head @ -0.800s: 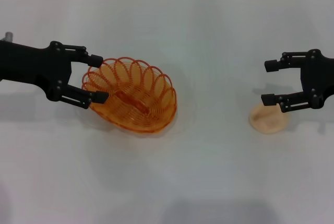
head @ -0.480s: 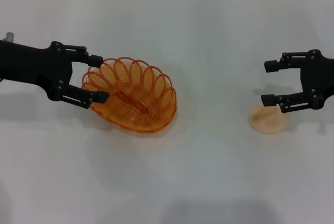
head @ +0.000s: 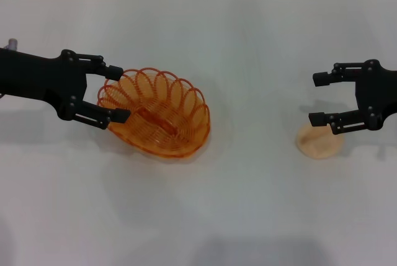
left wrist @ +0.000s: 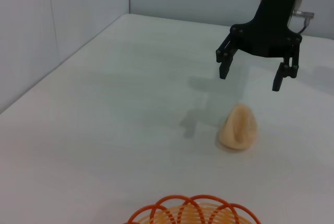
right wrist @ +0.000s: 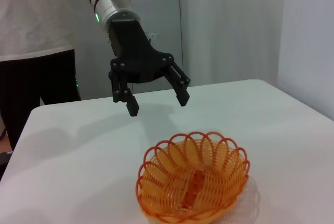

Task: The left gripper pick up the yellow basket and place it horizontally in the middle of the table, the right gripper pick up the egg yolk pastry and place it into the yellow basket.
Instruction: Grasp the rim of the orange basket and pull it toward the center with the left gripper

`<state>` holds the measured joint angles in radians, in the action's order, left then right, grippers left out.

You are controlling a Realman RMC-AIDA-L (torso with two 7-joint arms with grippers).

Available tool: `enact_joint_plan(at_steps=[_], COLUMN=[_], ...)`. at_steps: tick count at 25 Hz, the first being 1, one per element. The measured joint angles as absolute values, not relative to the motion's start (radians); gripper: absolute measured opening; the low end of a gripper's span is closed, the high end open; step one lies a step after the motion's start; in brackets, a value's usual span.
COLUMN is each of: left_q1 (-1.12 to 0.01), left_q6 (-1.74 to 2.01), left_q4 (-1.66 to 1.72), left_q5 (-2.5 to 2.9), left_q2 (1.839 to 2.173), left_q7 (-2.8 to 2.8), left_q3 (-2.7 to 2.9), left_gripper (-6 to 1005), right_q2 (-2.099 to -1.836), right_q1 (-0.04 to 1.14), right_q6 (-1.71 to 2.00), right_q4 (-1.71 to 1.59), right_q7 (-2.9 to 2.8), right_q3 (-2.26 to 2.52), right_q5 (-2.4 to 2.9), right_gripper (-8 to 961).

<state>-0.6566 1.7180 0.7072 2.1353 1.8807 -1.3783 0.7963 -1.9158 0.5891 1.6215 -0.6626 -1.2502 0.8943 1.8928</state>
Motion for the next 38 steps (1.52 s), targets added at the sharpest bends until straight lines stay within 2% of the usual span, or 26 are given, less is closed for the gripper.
enact_joint_plan(at_steps=[11,21,31,38], left_q1=[-0.659,-0.661,-0.764,-0.8], left_q6=[1.719,1.73,1.675,1.53], left_q4=[0.707,0.924,0.984,0.899], left_q5=[2.149,2.235,2.554,2.597], left_q2=[1.892,1.895,1.905,1.939], left_q7=[-1.393,-1.829,-2.217,-2.234], left_q3=[0.798,0.799,0.802,0.83], left_gripper=[830,812,793,780], right_q2=[-1.919,-1.946,-1.951,-1.967], right_q1=[0.586,0.511,0.51,0.511], right_q6=[1.626,1.623,1.631,1.632], right_q4=[-0.663,-0.768,-0.773,-0.776], right_q7=[-1.25,-1.251,-1.25,-1.233], right_q3=[0.894,0.894,0.901,0.904], right_q5=[1.893,1.88,1.88,1.887], right_gripper=[798,798,797,797])
